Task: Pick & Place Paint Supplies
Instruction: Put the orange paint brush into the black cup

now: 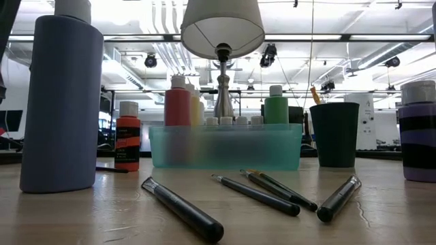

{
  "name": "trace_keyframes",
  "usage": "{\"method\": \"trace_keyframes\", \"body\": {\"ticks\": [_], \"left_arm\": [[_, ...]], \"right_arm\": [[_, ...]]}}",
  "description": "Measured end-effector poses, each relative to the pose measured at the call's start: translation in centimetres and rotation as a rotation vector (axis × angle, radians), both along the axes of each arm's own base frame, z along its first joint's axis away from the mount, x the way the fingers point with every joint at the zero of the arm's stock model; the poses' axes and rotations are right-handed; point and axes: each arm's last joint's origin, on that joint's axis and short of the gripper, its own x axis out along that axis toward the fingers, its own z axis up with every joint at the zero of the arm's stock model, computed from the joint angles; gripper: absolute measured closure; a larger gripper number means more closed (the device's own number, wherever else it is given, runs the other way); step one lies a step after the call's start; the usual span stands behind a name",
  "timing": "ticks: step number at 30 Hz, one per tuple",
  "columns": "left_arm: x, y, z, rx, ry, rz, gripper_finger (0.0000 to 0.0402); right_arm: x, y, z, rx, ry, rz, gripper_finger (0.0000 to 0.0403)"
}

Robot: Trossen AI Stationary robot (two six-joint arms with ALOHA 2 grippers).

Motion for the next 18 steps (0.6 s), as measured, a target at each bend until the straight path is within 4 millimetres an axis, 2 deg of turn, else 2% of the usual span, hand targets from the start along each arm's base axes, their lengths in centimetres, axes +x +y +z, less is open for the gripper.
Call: {"method": "trace_keyframes", "body": {"ticks": [7, 10, 14, 18], "left_arm": [[0.0, 0.0, 0.0, 0.002, -0.002, 0.003, 0.0391], [0.0, 0.2, 0.0, 0.019, -0.024, 0.007, 0.0391], [-0.2, 0.6, 0.2, 0.087, -0.096, 0.052, 0.0391], [-0.4, 1.1, 0.3, 0.218, -0.186, 0.146, 0.0391]], "right_arm": [[0.0, 0.0, 0.0, 0.004, -0.004, -0.002, 0.0394], [-0.1, 0.0, 0.2, 0.051, -0.062, -0.021, 0.0392], [-1.1, -0.4, 1.7, 0.216, -0.256, -0.086, 0.0367], [-4.6, -1.5, 4.5, 0.544, -0.578, -0.124, 0.0326]]}}
